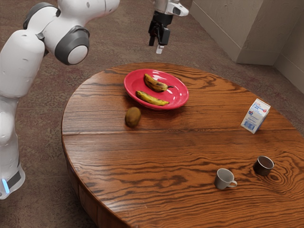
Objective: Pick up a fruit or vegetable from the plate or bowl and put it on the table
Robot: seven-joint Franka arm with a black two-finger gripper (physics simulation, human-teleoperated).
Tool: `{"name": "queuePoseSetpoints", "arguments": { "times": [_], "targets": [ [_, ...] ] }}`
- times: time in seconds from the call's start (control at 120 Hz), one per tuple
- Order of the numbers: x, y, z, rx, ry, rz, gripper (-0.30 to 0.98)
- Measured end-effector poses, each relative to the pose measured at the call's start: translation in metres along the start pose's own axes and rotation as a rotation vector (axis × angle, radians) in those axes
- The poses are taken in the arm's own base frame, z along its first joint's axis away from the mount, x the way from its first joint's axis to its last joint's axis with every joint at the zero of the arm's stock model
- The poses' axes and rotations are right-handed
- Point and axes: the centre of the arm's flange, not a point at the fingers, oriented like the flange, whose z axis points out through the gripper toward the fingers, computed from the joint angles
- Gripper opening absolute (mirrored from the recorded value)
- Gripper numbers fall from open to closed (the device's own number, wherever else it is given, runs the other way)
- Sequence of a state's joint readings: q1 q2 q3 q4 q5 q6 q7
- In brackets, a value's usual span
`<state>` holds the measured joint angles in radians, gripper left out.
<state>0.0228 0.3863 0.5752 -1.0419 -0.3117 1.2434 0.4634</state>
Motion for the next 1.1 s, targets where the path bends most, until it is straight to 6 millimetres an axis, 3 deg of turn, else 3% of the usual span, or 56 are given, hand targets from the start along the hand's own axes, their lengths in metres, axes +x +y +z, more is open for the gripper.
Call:
{"name": "queuePoseSetpoints", "arguments": {
  "times": [0.417,0.442,0.467,0.542,0.592,0.617,0.65,0.7,0.717,0.733,0.75,0.767,0.808,0.842,0.892,0.958,0.992,1.025,1.067,1.1],
  "targets": [
    [-0.002,0.0,0.001,-0.002,-0.014,-0.152,0.68],
    [-0.005,0.002,-0.006,-0.001,-0.001,-0.155,0.68],
    [-0.017,0.01,-0.033,0.007,0.052,-0.148,0.68],
    [-0.092,0.049,-0.145,0.025,0.281,-0.098,0.68],
    [-0.124,0.088,-0.176,0.023,0.327,-0.05,0.69],
    [-0.124,0.116,-0.176,0.04,0.306,-0.02,0.69],
    [-0.109,0.17,-0.162,0.086,0.25,0.042,0.69],
    [-0.073,0.265,-0.115,0.2,0.137,0.13,0.68],
    [-0.062,0.288,-0.098,0.24,0.105,0.14,0.68],
    [-0.052,0.299,-0.083,0.276,0.077,0.128,0.68],
    [-0.042,0.29,-0.071,0.303,0.047,0.084,0.68],
    [-0.034,0.267,-0.063,0.32,0.021,0.017,0.68],
    [-0.03,0.171,-0.061,0.331,-0.031,-0.207,0.68],
    [-0.044,0.086,-0.064,0.321,-0.062,-0.392,0.68],
    [-0.075,-0.015,-0.061,0.293,-0.102,-0.611,0.68],
    [-0.12,-0.118,-0.04,0.226,-0.149,-0.816,0.68],
    [-0.132,-0.146,-0.03,0.188,-0.154,-0.869,0.69],
    [-0.132,-0.157,-0.022,0.164,-0.149,-0.884,0.69],
    [-0.12,-0.153,-0.014,0.142,-0.135,-0.867,0.69],
    [-0.1,-0.136,-0.01,0.126,-0.118,-0.817,0.69]
  ]
}}
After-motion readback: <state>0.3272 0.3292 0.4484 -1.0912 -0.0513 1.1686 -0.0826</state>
